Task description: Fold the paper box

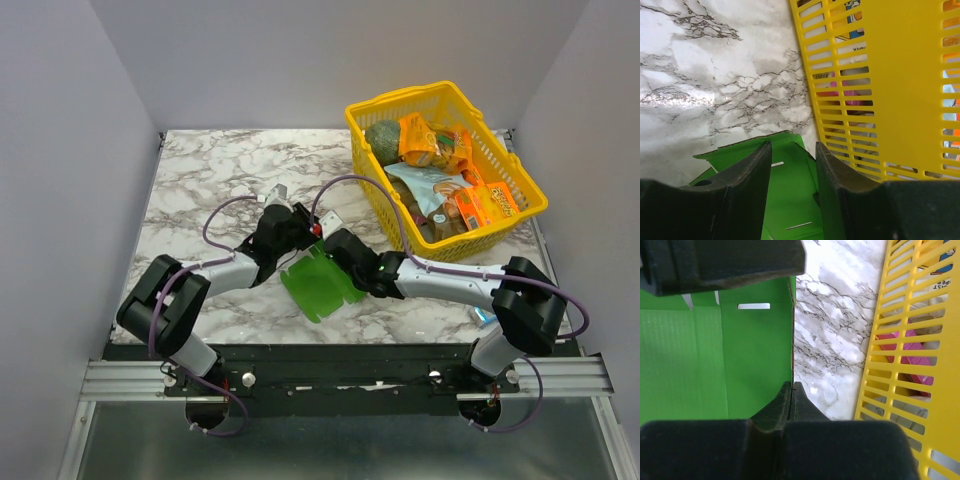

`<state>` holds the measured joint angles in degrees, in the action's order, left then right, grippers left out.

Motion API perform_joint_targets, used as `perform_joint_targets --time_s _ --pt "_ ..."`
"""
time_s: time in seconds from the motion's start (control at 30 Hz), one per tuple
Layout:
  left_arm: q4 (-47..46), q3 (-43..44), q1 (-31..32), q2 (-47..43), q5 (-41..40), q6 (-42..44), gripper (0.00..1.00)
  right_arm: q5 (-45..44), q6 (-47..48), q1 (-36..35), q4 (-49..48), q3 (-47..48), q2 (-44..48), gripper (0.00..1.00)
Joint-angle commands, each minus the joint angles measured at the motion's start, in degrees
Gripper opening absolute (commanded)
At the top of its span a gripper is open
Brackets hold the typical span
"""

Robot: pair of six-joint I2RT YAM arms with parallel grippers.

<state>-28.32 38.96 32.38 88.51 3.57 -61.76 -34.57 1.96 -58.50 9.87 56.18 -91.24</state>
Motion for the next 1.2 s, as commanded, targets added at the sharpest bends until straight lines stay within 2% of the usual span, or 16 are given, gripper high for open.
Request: perform_joint_targets --time_s 0.0,0.23,0.47,0.63,0.7,0.77,0.87,0.93,1.07,1.17 --pt "-2.3 -1.2 0.5 1.0 0.0 -1.0 0.42 -3.0 -0.8 -0.7 -0.9 -0.1 0.5 0.01" --pt "-2.4 -2.8 2.5 0.0 -0.3 -1.5 0.37 -4.5 -1.9 -0.7 1.0 1.6 -1.8 0.01" --pt "-6.7 -7.2 4.7 -0.6 -0.2 -4.2 0.37 -4.5 -3.9 -0.7 1.6 2.4 -2.7 0.01" --pt "-10.4 -9.0 4.2 -0.4 1.3 -2.8 0.39 -3.8 -3.1 -0.7 1.6 2.3 -2.5 0.01" --pt "-10.5 -10.4 2.5 -2.6 1.7 -0.8 0.42 -3.1 -2.6 -0.7 1.4 1.5 -2.1 0.01" --pt "-9.8 -11.5 1.4 -6.7 1.3 3.6 0.5 -2.4 -0.2 -0.7 0.7 0.8 -1.3 0.01" --pt "-3.1 -12.1 0.8 -11.6 -1.0 13.4 0.58 -0.8 0.5 -0.7 0.2 0.0 -0.6 0.01" --pt "1.5 -12.3 0.8 -13.0 -2.3 17.5 0.6 0.5 0.5 -0.7 0.2 -0.2 0.1 0.01" --pt "1.9 -14.1 0.8 -14.0 -1.8 24.9 0.62 3.2 0.2 -0.7 0.2 0.2 0.5 0.01" --pt "1.5 -14.3 0.8 -12.4 0.0 27.4 0.61 4.0 0.2 -0.7 0.4 0.5 0.2 0.01"
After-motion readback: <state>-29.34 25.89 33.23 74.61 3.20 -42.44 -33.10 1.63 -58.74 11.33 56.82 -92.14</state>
